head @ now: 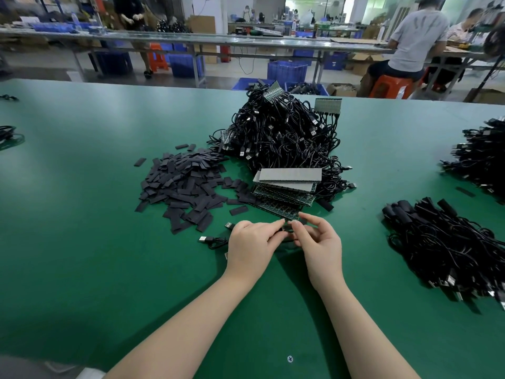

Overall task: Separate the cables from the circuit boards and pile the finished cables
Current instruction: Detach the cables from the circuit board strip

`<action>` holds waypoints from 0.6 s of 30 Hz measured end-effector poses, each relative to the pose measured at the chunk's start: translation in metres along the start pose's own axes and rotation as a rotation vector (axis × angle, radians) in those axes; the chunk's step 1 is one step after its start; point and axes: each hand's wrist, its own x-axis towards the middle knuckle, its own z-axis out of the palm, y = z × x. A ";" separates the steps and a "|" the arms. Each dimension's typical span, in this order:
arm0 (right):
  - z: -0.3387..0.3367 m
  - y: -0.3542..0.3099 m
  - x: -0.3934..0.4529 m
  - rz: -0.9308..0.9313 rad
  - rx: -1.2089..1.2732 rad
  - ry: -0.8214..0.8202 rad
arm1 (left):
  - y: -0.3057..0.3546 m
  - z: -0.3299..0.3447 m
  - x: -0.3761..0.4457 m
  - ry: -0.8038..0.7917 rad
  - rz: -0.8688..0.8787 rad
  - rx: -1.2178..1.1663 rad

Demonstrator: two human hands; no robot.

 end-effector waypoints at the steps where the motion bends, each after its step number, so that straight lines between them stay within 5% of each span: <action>1: -0.001 0.000 0.001 0.002 0.020 0.025 | 0.001 0.000 0.000 0.024 -0.031 0.000; 18: -0.004 0.004 0.006 0.034 0.084 0.035 | -0.004 0.002 -0.002 0.023 0.015 0.018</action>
